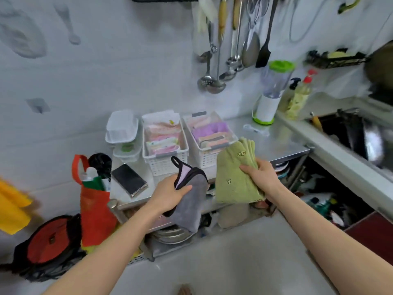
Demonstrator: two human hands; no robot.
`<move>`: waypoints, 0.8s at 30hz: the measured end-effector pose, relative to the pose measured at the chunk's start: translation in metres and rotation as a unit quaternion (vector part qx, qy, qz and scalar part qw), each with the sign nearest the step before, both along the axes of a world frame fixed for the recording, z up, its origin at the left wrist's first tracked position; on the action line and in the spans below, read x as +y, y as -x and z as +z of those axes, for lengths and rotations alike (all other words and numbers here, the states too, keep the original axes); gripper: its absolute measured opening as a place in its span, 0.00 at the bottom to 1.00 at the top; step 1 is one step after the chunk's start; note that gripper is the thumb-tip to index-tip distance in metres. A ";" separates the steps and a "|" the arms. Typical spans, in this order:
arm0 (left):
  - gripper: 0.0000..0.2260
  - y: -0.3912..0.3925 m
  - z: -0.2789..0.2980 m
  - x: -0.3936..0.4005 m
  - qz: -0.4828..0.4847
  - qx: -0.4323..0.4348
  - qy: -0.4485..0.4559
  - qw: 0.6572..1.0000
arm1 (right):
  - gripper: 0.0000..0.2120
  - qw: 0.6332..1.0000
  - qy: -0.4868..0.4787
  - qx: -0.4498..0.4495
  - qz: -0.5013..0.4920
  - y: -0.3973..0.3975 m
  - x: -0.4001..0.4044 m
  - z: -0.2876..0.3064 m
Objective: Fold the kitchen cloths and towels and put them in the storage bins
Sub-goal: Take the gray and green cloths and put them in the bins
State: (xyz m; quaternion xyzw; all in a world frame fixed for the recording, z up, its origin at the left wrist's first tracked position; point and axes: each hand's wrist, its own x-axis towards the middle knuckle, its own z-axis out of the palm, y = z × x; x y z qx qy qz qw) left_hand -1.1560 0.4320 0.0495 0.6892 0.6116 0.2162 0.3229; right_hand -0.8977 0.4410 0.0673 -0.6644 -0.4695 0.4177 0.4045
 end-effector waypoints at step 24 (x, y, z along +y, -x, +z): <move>0.08 -0.050 0.054 0.298 0.183 -0.162 -0.002 0.970 | 0.10 0.969 -0.143 -0.115 0.165 -0.067 0.311 0.067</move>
